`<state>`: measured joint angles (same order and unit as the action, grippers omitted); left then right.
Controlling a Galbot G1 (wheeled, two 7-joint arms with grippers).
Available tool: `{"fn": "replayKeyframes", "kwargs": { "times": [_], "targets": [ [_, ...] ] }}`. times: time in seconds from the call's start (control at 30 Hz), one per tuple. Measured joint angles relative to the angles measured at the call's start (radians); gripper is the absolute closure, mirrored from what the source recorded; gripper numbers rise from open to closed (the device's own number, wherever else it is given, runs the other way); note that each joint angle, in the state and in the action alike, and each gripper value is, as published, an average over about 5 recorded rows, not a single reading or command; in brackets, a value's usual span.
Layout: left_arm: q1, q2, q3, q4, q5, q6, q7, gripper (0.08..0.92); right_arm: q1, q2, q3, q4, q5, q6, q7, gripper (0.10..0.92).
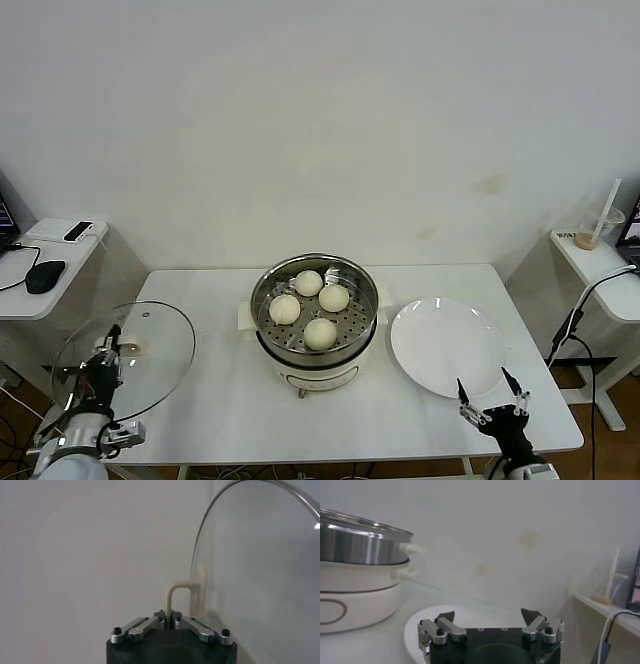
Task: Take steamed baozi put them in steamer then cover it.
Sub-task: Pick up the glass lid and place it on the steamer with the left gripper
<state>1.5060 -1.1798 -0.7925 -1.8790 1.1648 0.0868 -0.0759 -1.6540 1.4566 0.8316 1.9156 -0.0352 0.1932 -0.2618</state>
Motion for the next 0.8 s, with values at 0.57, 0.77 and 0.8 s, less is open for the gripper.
{"fn": "replayKeyframes", "kwargs": {
  "times": [0.57, 0.77, 0.8],
  "targets": [
    [0.033, 0.068, 0.090, -0.303, -0.091, 0.129, 0.112, 0.861, 0.017, -0.006, -0.036, -0.023, -0.039, 0.012, 0.000, 0.203],
    [-0.039, 0.108, 0.211, -0.310, -0.098, 0.178, 0.142, 0.861, 0.024, 0.008, -0.045, -0.036, -0.072, 0.017, 0.006, 0.203],
    [-0.054, 0.113, 0.231, -0.309, -0.097, 0.186, 0.148, 0.861, 0.026, 0.011, -0.048, -0.039, -0.079, 0.017, 0.007, 0.203]
  ]
}}
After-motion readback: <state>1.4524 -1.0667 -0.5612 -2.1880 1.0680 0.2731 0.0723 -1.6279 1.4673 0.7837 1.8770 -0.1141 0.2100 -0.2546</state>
